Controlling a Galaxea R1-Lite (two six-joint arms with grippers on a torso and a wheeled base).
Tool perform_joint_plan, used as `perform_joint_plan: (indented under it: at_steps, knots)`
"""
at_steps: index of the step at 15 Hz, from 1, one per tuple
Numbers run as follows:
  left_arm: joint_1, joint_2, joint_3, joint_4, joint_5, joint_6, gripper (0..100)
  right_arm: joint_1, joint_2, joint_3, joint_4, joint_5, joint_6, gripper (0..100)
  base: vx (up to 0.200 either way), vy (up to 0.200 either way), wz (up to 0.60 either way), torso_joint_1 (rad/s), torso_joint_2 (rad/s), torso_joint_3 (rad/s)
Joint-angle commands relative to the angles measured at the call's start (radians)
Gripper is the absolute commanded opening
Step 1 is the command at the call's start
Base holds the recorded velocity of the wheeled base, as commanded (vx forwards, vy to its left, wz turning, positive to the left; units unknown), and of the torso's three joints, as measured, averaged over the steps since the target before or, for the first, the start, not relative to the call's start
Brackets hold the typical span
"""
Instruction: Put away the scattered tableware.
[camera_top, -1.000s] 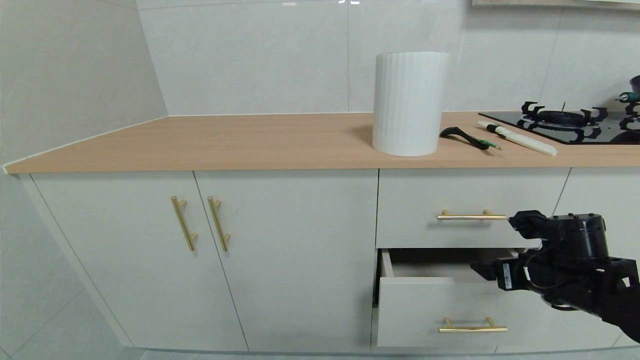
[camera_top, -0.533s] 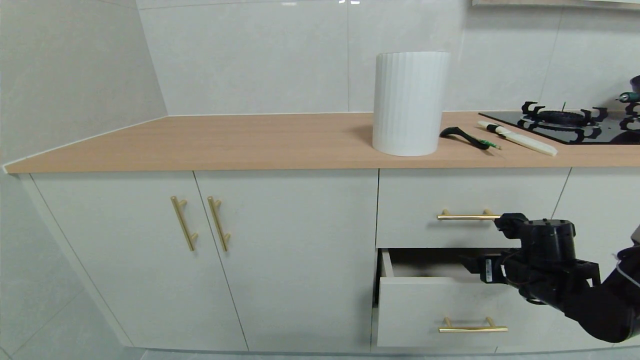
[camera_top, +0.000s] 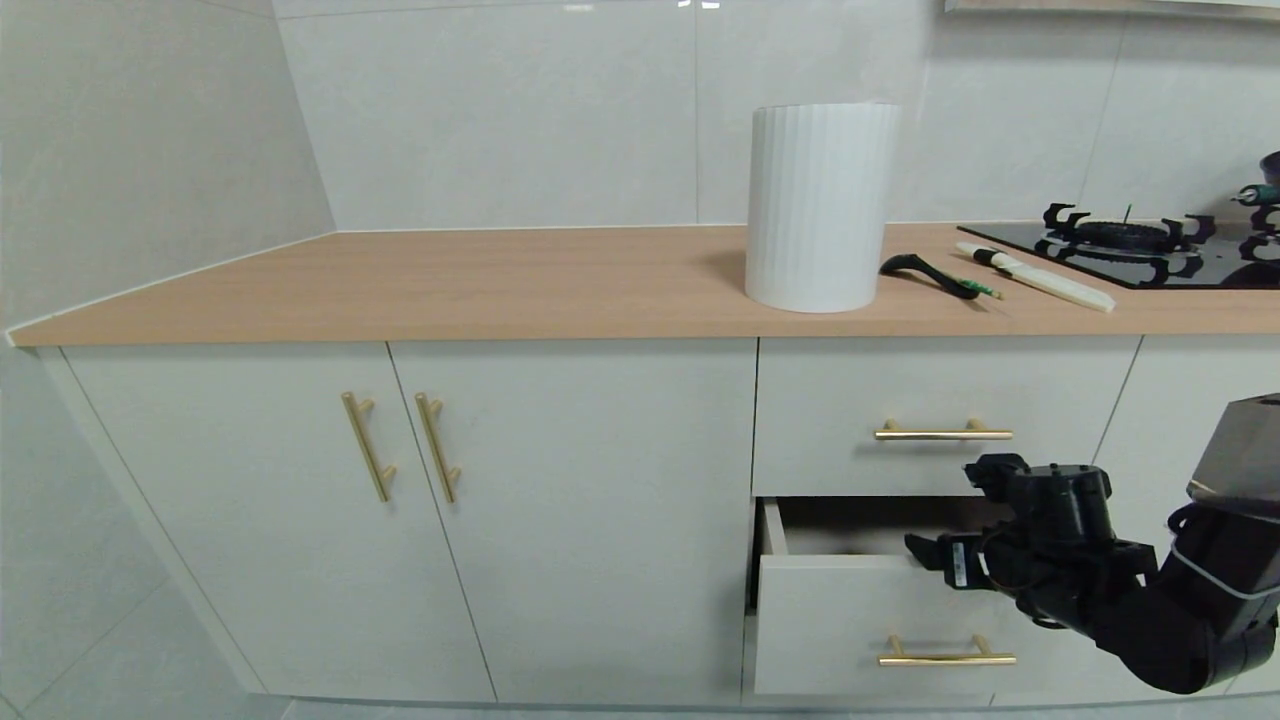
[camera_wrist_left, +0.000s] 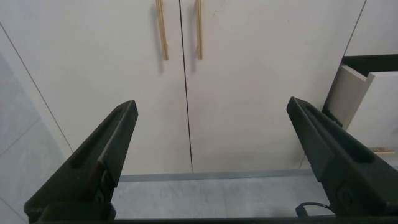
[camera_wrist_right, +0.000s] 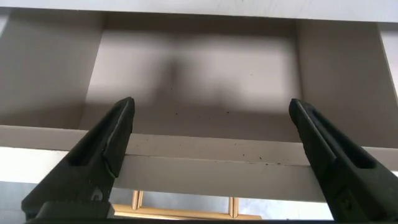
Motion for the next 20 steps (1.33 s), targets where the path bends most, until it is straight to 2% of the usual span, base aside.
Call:
perform_joint_plan:
  at_steps: [1, 7, 8, 14, 17, 20]
  knots:
    - [0.000, 0.000, 0.000, 0.000, 0.000, 0.000, 100, 0.000, -0.018, 0.004, 0.026, 0.000, 0.001, 100, 0.000, 0.000, 0.00, 0.000, 0.00, 0.000]
    - [0.000, 0.000, 0.000, 0.000, 0.000, 0.000, 100, 0.011, -0.149, -0.001, 0.244, 0.009, -0.002, 100, 0.000, 0.000, 0.00, 0.000, 0.00, 0.000]
    - [0.000, 0.000, 0.000, 0.000, 0.000, 0.000, 100, 0.019, -0.193, -0.005, 0.333, 0.012, -0.004, 100, 0.000, 0.000, 0.00, 0.000, 0.00, 0.000]
    - [0.000, 0.000, 0.000, 0.000, 0.000, 0.000, 100, 0.085, -0.330, -0.015, 0.590, 0.013, -0.035, 100, 0.000, 0.000, 0.00, 0.000, 0.00, 0.000]
    - [0.000, 0.000, 0.000, 0.000, 0.000, 0.000, 100, 0.117, -0.377, -0.045, 0.782, 0.012, -0.039, 100, 0.000, 0.000, 0.00, 0.000, 0.00, 0.000]
    - [0.000, 0.000, 0.000, 0.000, 0.000, 0.000, 100, 0.135, -0.390, -0.053, 0.912, 0.010, -0.091, 100, 0.000, 0.000, 0.00, 0.000, 0.00, 0.000]
